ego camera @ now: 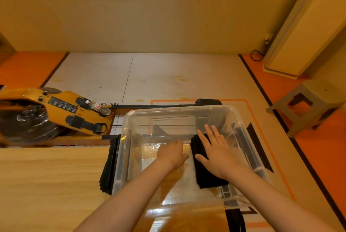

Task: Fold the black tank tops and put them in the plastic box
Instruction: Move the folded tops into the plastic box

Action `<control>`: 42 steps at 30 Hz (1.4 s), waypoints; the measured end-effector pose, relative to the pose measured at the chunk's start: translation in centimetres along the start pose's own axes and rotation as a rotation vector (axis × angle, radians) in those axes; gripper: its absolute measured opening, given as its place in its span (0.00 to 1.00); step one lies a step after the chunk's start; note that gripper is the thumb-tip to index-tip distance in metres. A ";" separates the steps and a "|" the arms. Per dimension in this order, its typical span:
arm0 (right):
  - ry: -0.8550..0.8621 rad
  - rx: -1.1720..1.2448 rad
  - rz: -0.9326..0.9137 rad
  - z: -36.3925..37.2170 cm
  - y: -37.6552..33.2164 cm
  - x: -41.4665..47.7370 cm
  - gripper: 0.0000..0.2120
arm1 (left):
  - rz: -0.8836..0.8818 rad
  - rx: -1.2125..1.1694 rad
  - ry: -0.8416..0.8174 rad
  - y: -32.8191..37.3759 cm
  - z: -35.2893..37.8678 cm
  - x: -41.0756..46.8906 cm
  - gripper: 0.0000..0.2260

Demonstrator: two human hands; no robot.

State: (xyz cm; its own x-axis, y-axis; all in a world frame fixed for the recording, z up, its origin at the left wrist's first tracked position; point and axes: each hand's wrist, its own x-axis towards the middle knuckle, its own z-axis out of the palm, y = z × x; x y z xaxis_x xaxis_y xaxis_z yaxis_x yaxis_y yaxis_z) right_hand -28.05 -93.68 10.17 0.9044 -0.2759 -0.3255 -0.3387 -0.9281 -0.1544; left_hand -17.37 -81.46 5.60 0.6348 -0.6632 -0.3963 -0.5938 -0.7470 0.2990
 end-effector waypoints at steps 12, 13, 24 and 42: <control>0.291 0.185 -0.227 -0.8 -12.8 -5.1 0.33 | 0.089 -0.238 0.663 -9.8 -5.1 -15.8 0.18; 0.278 0.195 -0.236 -0.4 -14.5 -5.4 0.33 | 0.075 -0.270 0.684 -10.8 -4.8 -16.6 0.18; 0.234 0.243 -0.212 3.9 -30.7 -4.2 0.35 | -0.042 -0.466 0.562 -25.8 -2.8 -21.2 0.20; 0.135 0.642 0.398 14.2 -31.6 3.9 0.26 | -0.217 -0.922 0.053 -29.2 2.6 -11.3 0.34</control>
State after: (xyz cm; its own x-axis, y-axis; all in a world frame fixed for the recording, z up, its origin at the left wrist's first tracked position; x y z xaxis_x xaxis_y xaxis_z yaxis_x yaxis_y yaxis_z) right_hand -17.51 -61.83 0.52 0.6924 -0.6255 -0.3596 -0.6926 -0.4366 -0.5741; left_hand -8.46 -52.05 -0.88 0.7206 -0.4897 -0.4908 0.1498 -0.5812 0.7999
